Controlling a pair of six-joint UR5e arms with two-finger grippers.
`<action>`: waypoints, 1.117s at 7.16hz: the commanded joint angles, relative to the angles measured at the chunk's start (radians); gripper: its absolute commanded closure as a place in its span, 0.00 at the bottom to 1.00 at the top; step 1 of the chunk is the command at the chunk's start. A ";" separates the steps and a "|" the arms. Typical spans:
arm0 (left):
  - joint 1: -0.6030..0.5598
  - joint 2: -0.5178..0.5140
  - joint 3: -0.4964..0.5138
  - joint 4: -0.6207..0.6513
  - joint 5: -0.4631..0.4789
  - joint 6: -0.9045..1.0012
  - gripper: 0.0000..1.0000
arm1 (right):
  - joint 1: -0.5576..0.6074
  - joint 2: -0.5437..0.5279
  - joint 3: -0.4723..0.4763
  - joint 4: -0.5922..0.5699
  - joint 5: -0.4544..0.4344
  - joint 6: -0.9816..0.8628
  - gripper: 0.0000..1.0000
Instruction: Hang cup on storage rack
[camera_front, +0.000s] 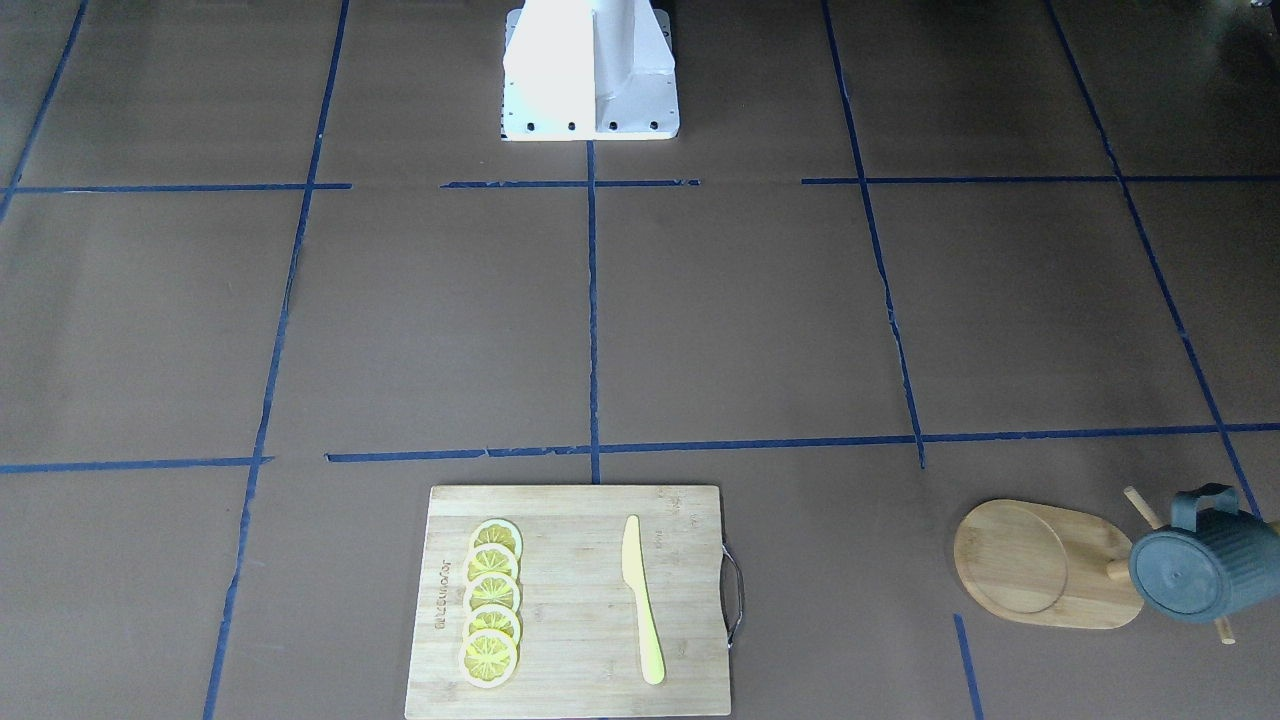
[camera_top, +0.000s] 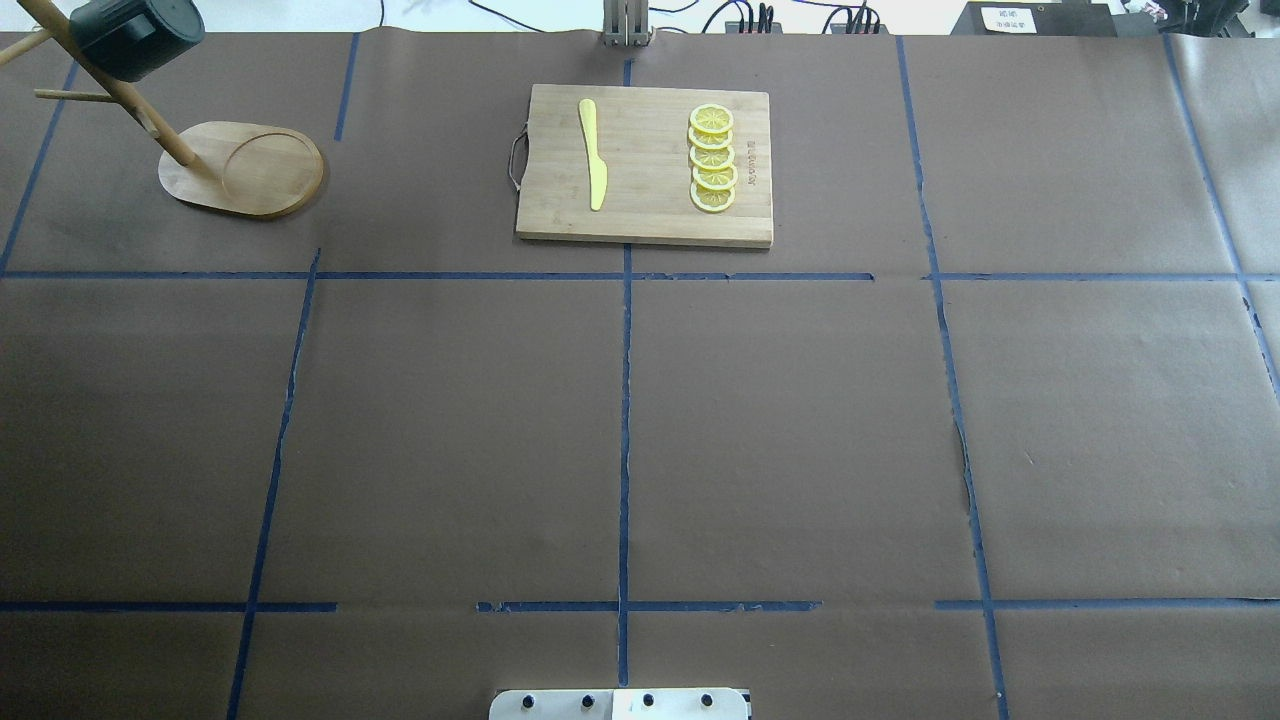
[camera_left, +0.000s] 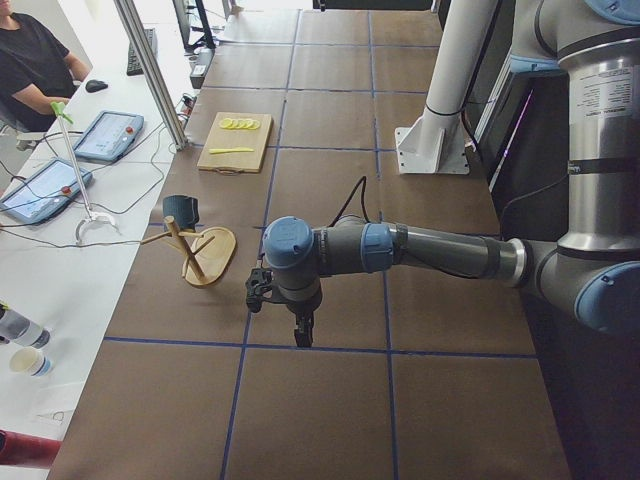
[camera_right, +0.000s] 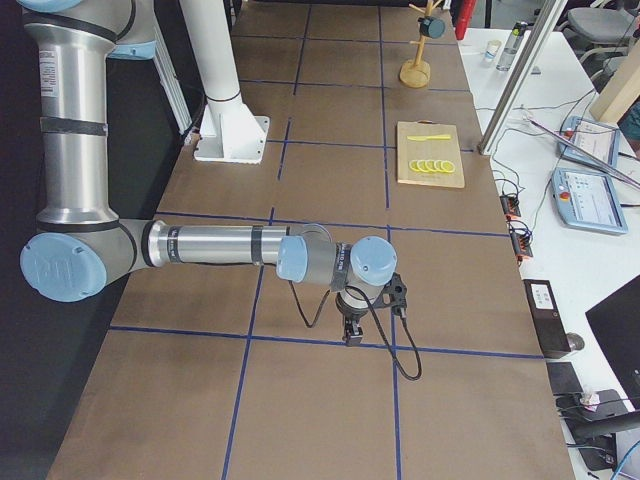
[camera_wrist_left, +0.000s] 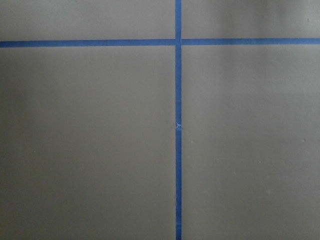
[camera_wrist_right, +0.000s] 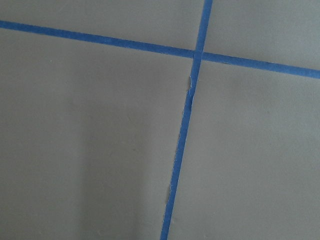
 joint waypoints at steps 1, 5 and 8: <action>0.004 0.003 0.021 -0.039 -0.002 0.000 0.00 | 0.000 -0.004 0.000 0.000 0.001 -0.007 0.00; 0.013 -0.011 0.063 -0.070 -0.005 -0.007 0.00 | 0.021 0.006 0.024 -0.003 0.020 -0.007 0.00; 0.018 -0.020 0.081 -0.093 -0.007 -0.004 0.00 | 0.049 0.006 0.032 -0.002 -0.051 -0.007 0.00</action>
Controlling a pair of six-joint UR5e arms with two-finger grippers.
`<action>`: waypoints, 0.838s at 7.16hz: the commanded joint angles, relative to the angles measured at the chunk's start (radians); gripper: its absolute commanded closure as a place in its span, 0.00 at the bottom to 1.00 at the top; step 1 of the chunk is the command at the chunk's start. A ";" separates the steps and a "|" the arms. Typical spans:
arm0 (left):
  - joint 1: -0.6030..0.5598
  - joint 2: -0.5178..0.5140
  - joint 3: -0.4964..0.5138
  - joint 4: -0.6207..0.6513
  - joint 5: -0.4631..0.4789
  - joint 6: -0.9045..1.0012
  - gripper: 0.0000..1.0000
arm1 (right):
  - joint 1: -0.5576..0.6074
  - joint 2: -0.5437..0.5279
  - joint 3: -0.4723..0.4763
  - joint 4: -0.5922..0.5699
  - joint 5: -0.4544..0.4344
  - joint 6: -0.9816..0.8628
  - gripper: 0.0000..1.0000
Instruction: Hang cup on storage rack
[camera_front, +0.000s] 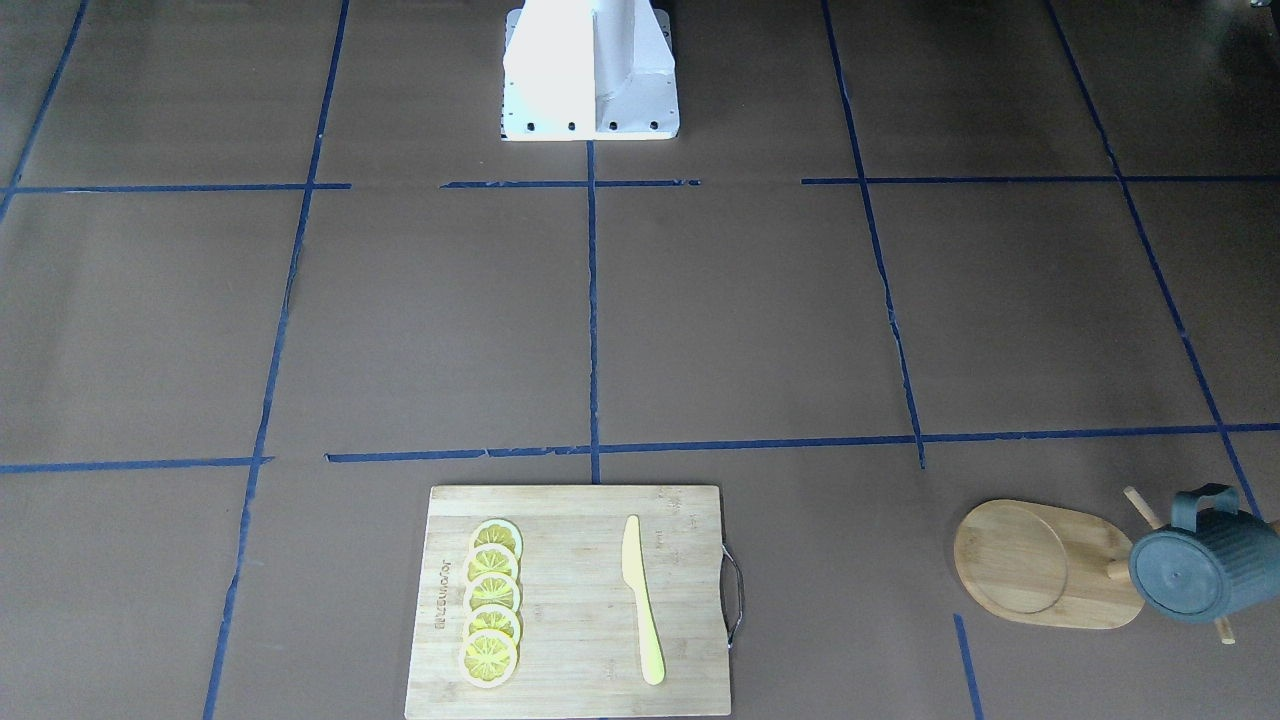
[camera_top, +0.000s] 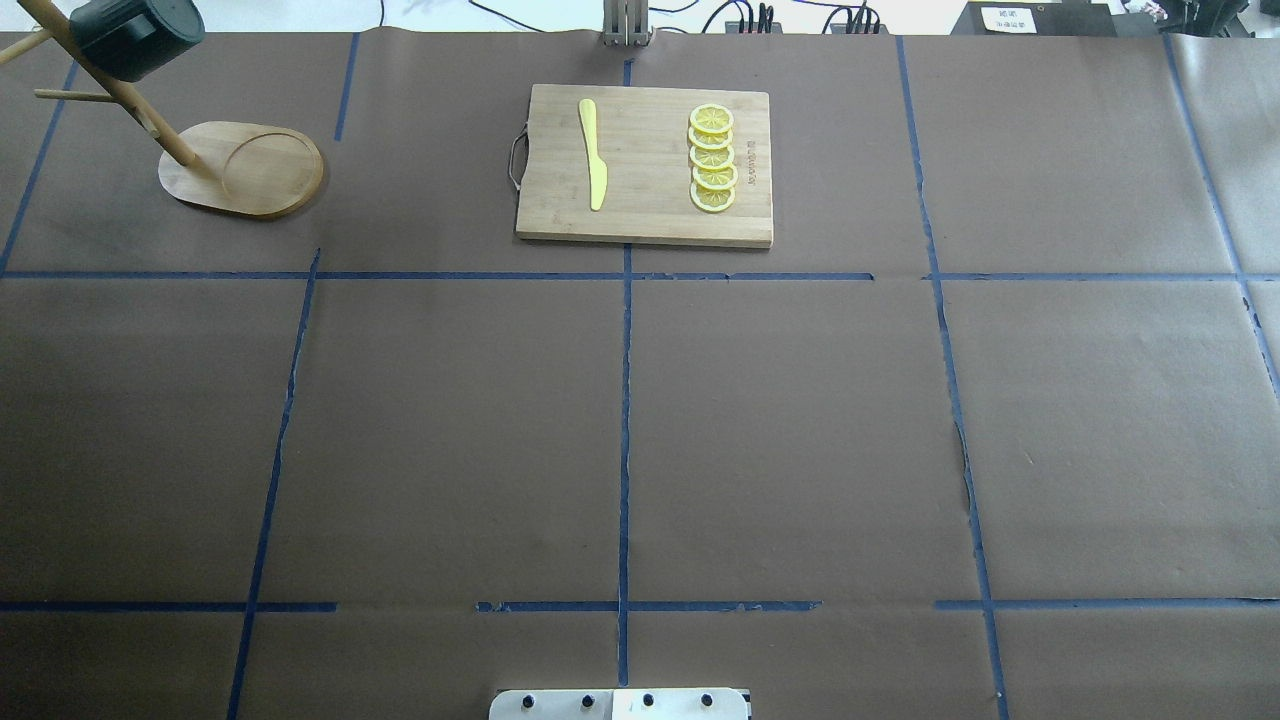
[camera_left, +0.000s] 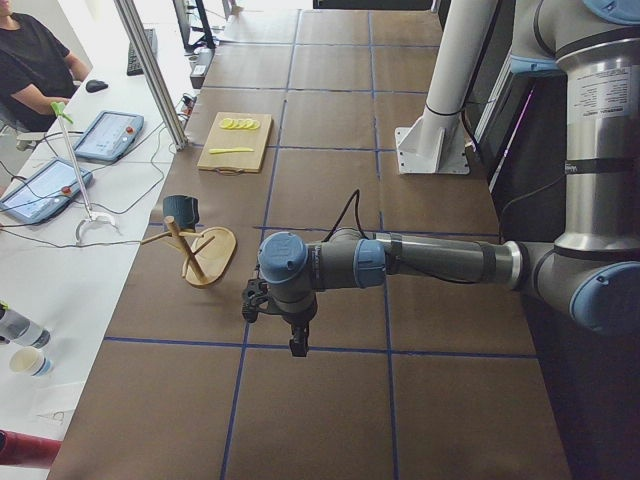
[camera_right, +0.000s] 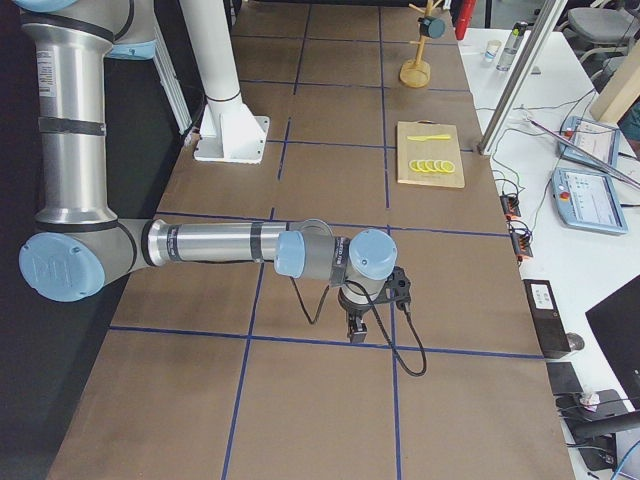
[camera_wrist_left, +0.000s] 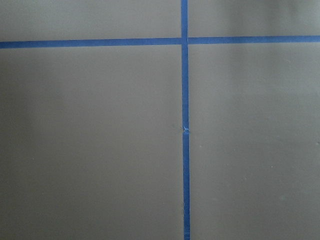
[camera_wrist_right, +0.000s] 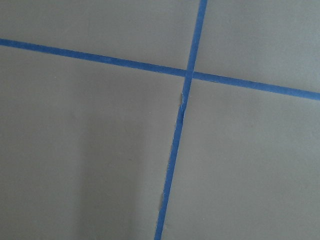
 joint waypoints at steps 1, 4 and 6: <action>0.003 -0.003 0.004 -0.033 -0.001 0.000 0.00 | 0.007 -0.014 0.000 0.004 -0.022 0.000 0.00; 0.003 -0.003 0.004 -0.035 0.001 0.004 0.00 | 0.007 -0.033 0.005 0.005 -0.010 0.003 0.00; 0.003 -0.003 0.004 -0.033 0.001 0.007 0.00 | 0.007 -0.027 0.006 0.005 -0.007 0.004 0.00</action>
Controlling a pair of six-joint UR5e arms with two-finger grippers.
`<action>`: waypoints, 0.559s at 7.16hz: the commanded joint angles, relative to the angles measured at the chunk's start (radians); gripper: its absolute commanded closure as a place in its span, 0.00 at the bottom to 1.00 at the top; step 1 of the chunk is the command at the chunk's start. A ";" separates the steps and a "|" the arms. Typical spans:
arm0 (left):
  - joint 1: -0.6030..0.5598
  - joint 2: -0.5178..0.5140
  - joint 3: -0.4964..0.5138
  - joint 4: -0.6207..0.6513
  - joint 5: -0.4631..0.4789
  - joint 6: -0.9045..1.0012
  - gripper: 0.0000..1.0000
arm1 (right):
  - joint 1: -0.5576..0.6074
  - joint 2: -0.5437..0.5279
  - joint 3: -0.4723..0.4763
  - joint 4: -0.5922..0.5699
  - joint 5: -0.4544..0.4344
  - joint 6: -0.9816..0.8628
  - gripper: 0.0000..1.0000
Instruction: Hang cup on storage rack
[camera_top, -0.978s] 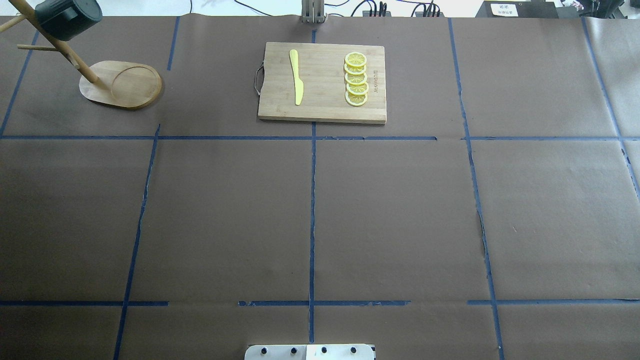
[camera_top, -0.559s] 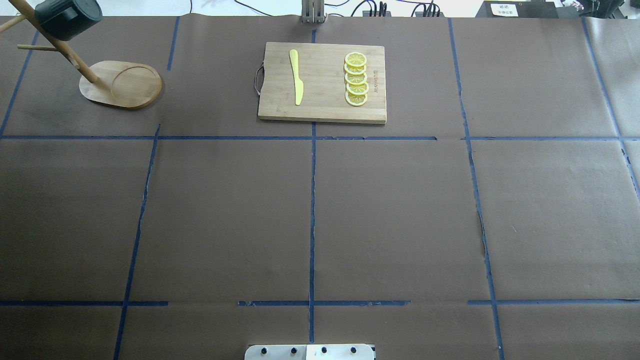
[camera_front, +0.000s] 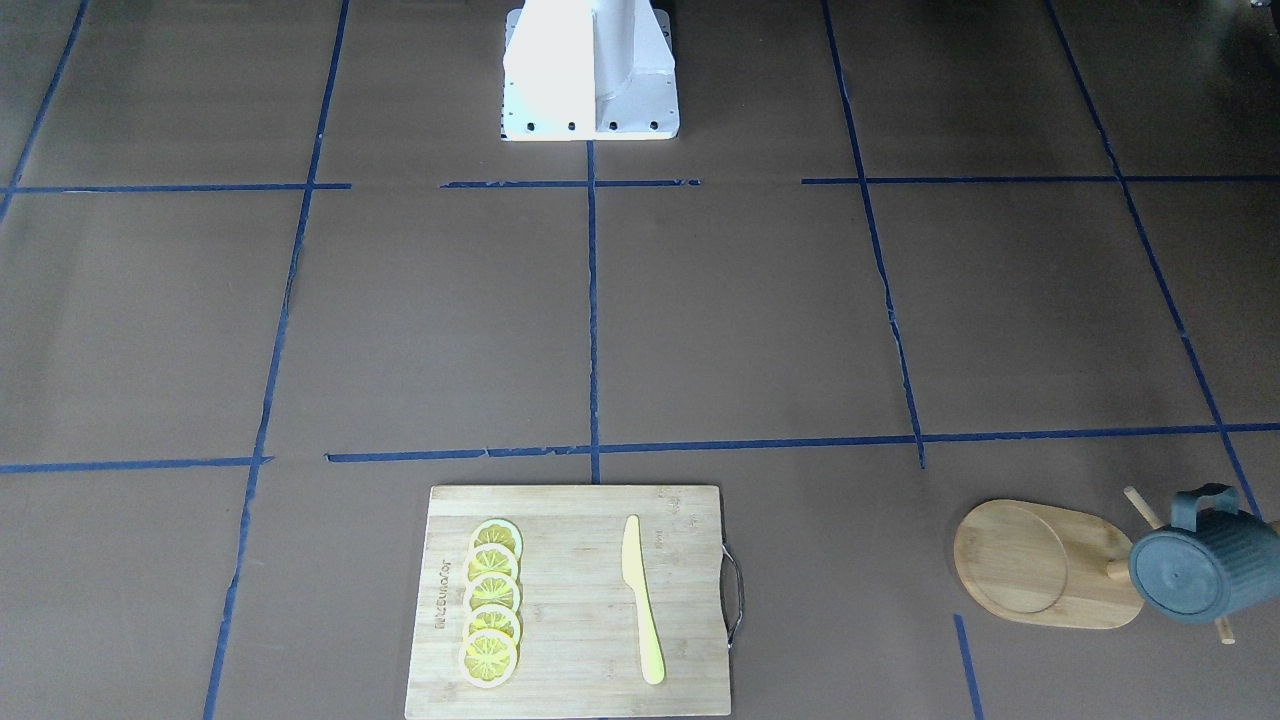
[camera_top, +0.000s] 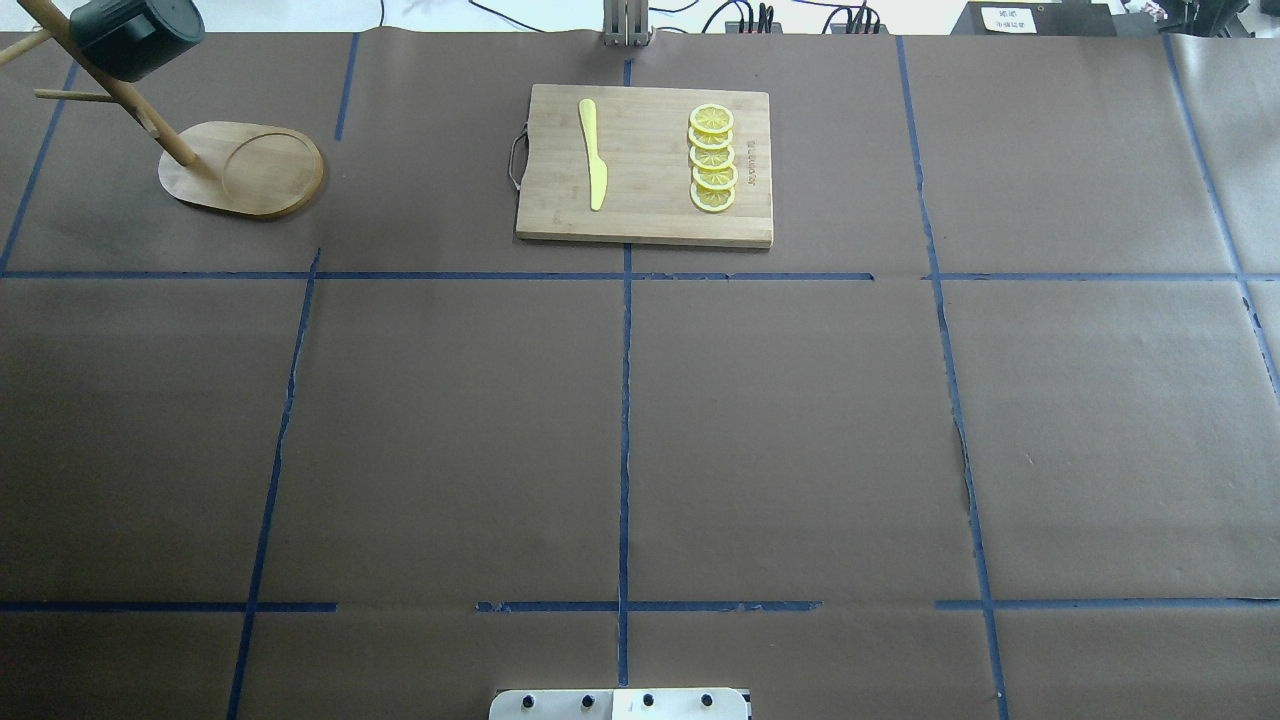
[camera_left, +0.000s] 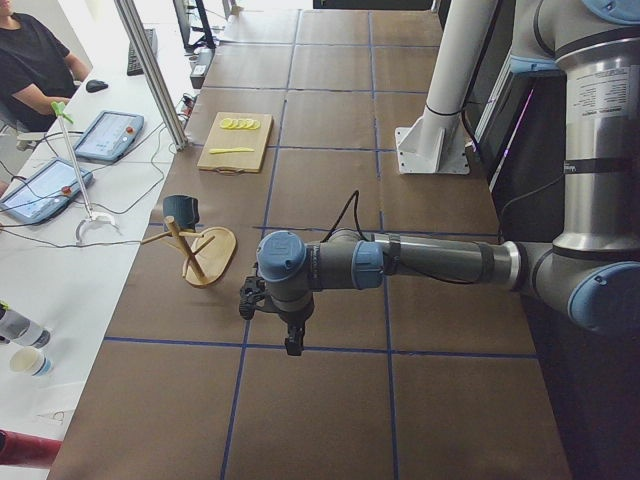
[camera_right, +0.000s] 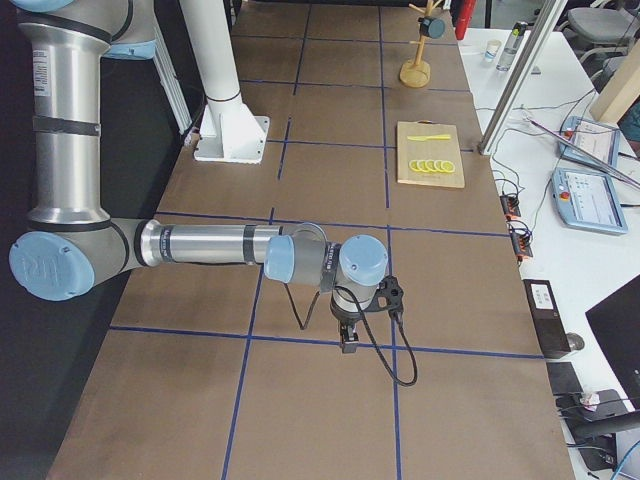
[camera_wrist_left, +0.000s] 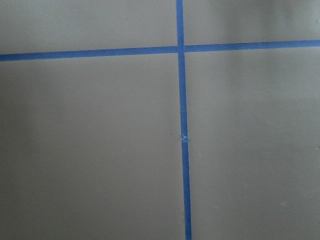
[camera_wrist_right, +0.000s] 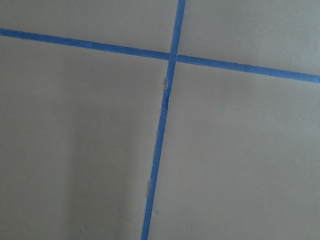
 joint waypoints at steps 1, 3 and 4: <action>0.000 0.000 0.001 0.001 0.000 0.001 0.00 | 0.000 0.007 0.010 0.000 0.001 0.006 0.00; 0.000 0.002 0.004 0.003 0.008 0.000 0.00 | 0.000 0.009 0.027 0.000 -0.002 0.011 0.00; 0.000 0.002 0.005 0.003 0.008 0.000 0.00 | 0.000 0.011 0.027 0.000 -0.004 0.012 0.00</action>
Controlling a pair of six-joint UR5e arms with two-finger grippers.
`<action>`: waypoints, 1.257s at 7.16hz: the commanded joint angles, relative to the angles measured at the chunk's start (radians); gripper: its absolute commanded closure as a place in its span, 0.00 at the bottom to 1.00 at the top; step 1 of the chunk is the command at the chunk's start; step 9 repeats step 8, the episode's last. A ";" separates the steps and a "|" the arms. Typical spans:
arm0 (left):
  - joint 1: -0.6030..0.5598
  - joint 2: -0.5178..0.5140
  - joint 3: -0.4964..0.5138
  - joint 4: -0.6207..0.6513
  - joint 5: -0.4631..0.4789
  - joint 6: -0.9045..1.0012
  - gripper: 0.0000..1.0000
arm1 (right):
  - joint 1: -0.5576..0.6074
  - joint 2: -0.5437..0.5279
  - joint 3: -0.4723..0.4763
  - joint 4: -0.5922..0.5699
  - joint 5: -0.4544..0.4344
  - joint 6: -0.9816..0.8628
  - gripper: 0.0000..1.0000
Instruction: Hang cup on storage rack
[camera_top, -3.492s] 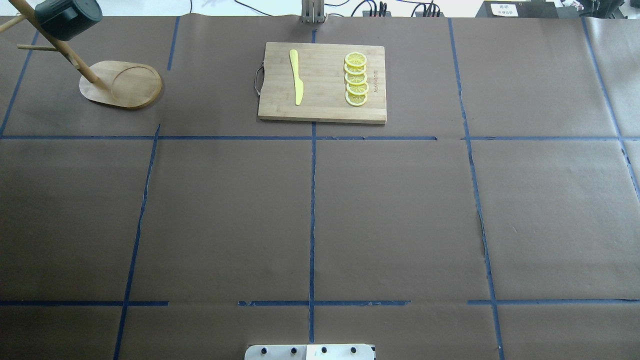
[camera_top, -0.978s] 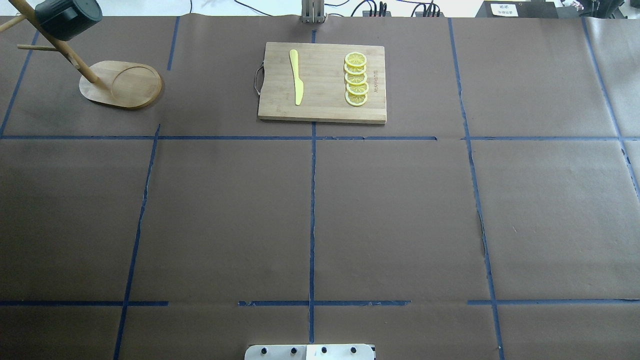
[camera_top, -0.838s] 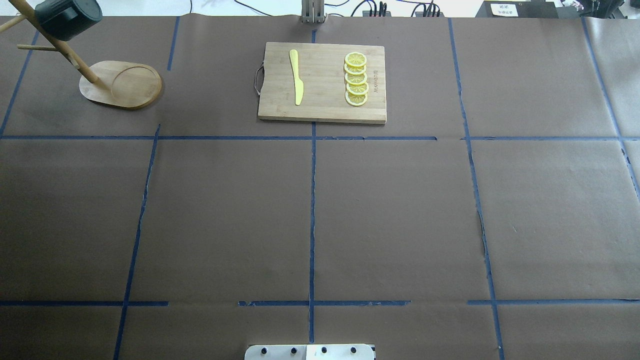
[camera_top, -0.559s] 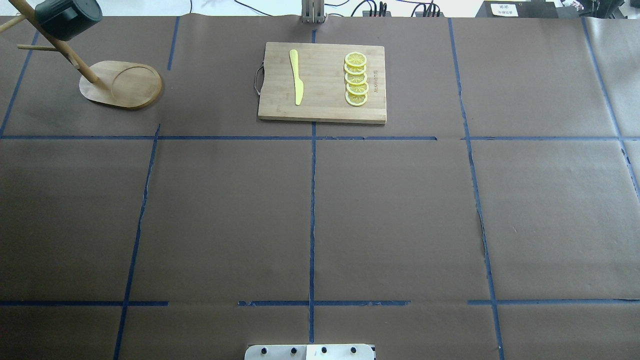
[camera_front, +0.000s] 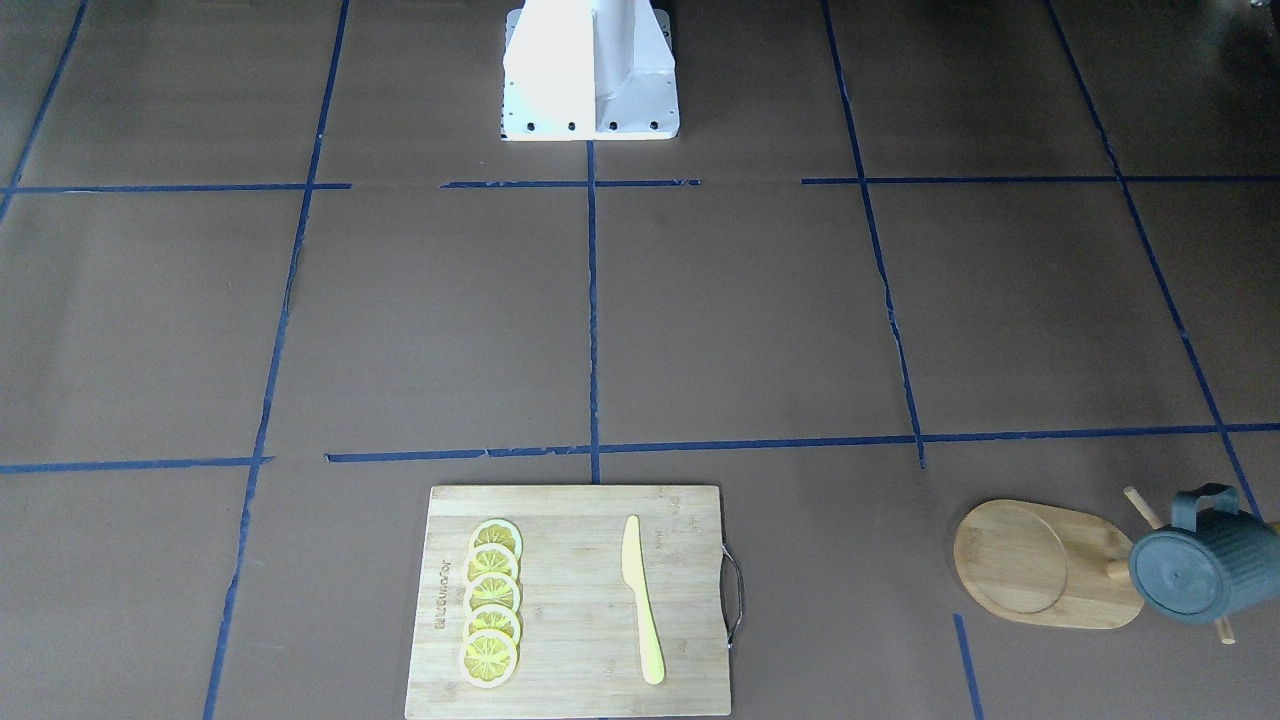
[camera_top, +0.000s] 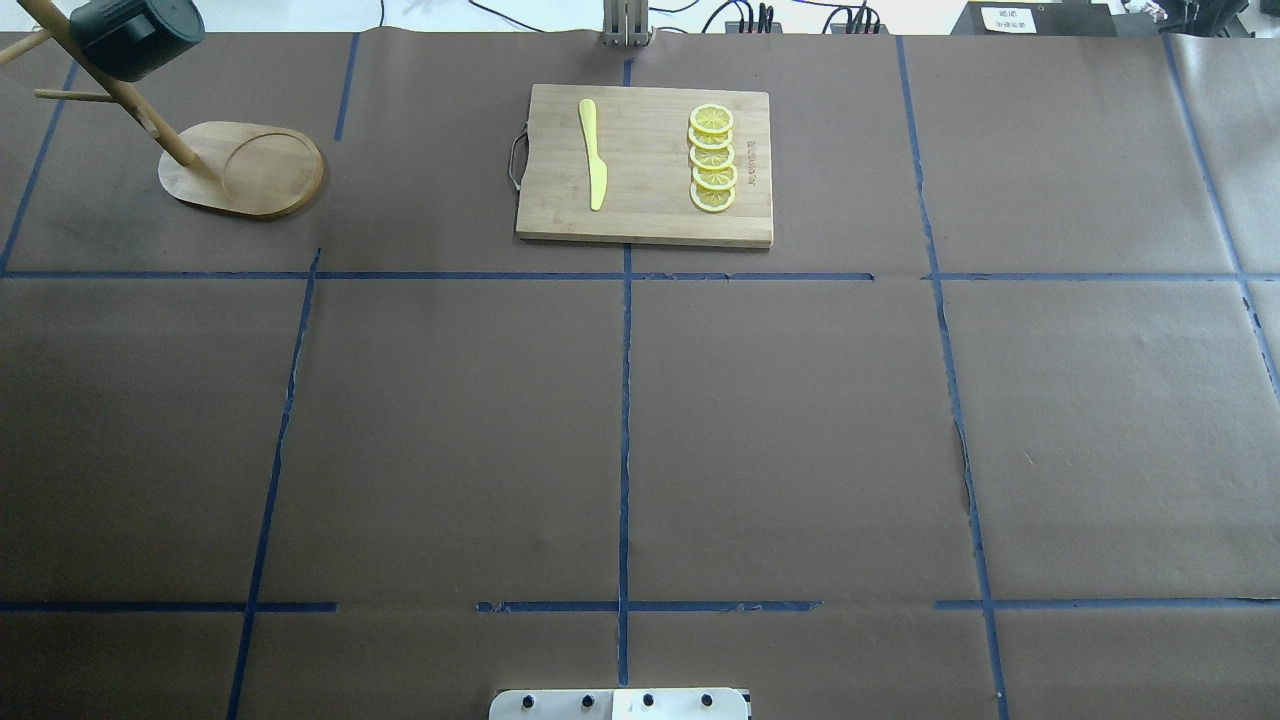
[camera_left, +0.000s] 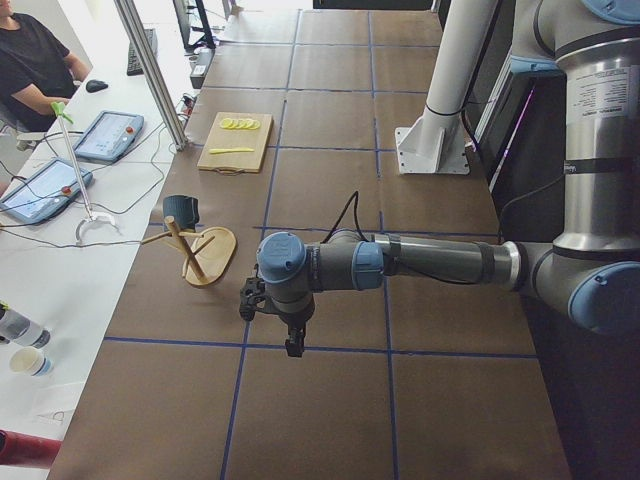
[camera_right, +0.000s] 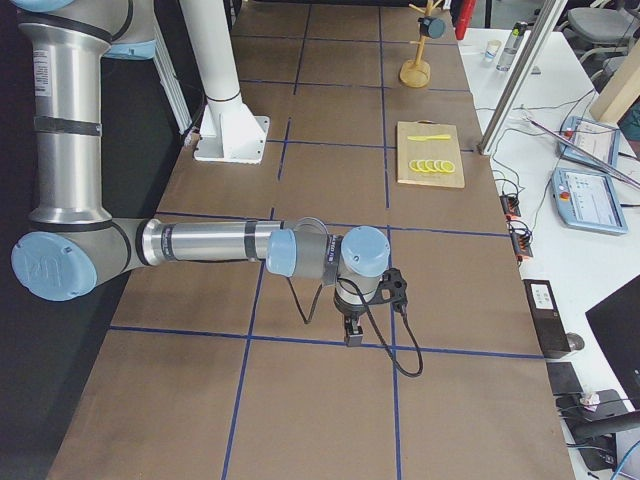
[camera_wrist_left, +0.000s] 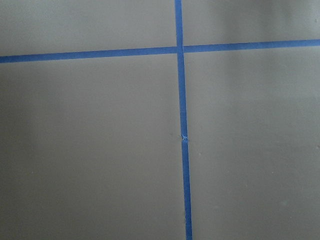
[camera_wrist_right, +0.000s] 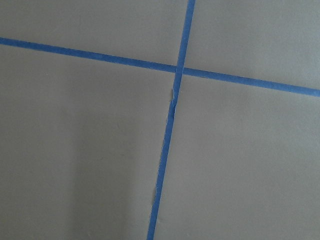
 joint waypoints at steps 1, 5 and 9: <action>0.000 0.000 0.002 -0.001 0.001 0.001 0.00 | 0.000 0.003 0.010 0.000 0.003 0.003 0.00; 0.000 -0.001 -0.013 0.000 -0.004 0.002 0.00 | 0.002 -0.003 0.012 -0.002 0.007 0.000 0.00; 0.000 0.002 -0.020 0.000 -0.005 0.002 0.00 | 0.002 -0.007 0.013 0.000 0.001 0.004 0.00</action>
